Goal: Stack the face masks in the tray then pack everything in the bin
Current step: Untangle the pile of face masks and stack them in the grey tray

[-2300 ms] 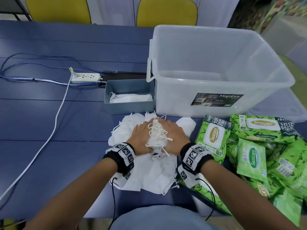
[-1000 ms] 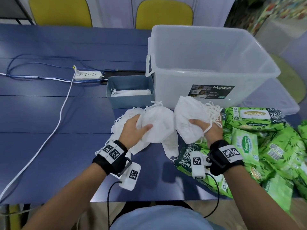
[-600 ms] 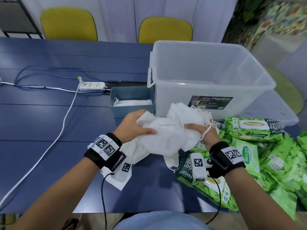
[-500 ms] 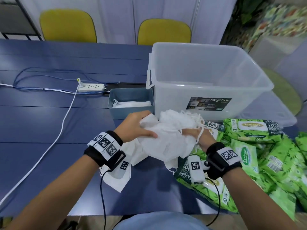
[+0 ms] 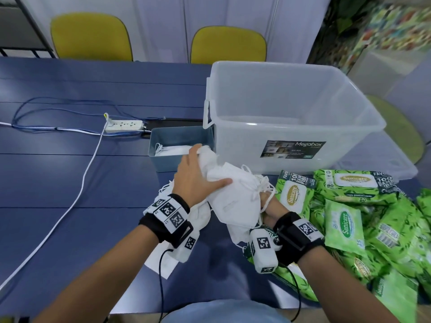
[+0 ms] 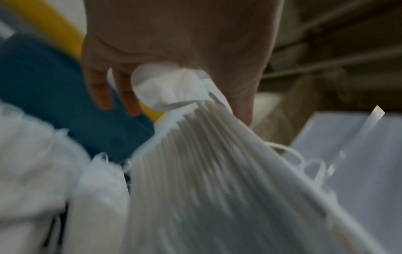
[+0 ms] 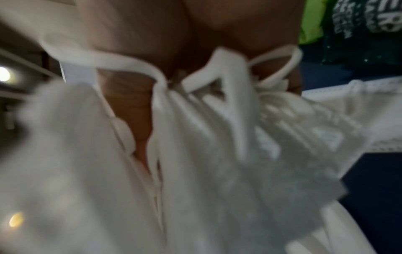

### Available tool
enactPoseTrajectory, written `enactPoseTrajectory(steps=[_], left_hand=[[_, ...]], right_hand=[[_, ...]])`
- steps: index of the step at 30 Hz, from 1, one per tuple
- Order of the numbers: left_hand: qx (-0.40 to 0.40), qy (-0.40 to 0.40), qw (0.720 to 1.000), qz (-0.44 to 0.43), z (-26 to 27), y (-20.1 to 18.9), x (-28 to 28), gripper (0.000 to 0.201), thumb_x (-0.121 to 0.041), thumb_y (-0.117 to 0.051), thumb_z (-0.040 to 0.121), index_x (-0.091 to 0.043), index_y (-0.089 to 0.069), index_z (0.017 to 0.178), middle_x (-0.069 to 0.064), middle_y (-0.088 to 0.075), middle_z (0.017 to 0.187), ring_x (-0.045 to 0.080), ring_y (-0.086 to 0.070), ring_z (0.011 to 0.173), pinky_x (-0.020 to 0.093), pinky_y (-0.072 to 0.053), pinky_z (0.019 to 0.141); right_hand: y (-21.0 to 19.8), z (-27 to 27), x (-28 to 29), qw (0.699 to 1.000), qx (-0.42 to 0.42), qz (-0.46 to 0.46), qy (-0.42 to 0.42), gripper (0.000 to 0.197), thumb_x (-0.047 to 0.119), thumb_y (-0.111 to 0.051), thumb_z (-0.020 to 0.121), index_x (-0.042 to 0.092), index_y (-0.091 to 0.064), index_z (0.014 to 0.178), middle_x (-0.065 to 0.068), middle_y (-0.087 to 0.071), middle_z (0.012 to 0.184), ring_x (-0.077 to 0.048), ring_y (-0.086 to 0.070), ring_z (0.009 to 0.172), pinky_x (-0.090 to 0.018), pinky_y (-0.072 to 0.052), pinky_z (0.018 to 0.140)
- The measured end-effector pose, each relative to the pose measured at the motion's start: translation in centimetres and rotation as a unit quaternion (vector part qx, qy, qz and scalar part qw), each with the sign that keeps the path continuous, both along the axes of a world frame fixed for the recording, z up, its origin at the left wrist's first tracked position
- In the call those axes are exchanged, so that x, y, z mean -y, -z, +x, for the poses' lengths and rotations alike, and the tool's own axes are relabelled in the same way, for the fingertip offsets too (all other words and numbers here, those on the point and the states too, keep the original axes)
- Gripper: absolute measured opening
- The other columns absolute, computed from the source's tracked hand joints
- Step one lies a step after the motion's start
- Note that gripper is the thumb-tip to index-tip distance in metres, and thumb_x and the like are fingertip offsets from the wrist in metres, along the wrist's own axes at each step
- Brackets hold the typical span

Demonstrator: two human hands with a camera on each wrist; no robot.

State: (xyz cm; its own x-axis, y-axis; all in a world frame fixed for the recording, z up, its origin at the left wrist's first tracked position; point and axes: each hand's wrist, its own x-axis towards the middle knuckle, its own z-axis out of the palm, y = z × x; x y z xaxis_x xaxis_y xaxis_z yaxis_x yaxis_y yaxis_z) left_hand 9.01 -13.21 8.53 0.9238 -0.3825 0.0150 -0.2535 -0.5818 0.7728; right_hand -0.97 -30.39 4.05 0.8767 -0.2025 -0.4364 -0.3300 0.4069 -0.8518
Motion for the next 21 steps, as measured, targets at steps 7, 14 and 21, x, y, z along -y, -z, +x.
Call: enactPoseTrajectory(steps=[7, 14, 21], left_hand=[[-0.352, -0.032, 0.922, -0.157, -0.5, 1.3, 0.3, 0.099, -0.053, -0.082, 0.061, -0.03, -0.026, 0.139, -0.008, -0.055, 0.128, 0.014, -0.062, 0.105, 0.045, -0.057, 0.081], [-0.332, -0.043, 0.927, -0.167, 0.2, 0.7, 0.2, 0.081, -0.042, -0.08, 0.07, -0.031, -0.029, 0.133, -0.008, -0.056, 0.122, 0.013, -0.063, 0.101, 0.039, -0.058, 0.074], [-0.319, -0.042, 0.93, -0.179, -0.2, 0.5, 0.6, 0.071, -0.039, -0.079, 0.073, -0.027, -0.032, 0.125, -0.005, -0.06, 0.114, 0.014, -0.066, 0.096, 0.04, -0.059, 0.072]], right_hand=[[-1.1, 0.6, -1.4, 0.994, -0.017, 0.11, 0.002, 0.045, 0.031, -0.055, 0.092, 0.011, -0.054, 0.132, -0.016, -0.058, 0.131, -0.028, -0.058, 0.116, -0.041, -0.048, 0.095], [-3.1, 0.4, -1.1, 0.967, 0.082, 0.239, -0.019, 0.041, 0.039, -0.067, 0.081, 0.026, -0.067, 0.121, -0.007, -0.064, 0.125, -0.024, -0.058, 0.118, -0.044, -0.039, 0.106], [-2.3, 0.4, -1.5, 0.994, 0.039, 0.093, -0.047, 0.049, -0.001, -0.075, 0.067, 0.01, -0.064, 0.113, -0.012, -0.071, 0.107, -0.027, -0.068, 0.098, -0.045, -0.054, 0.088]])
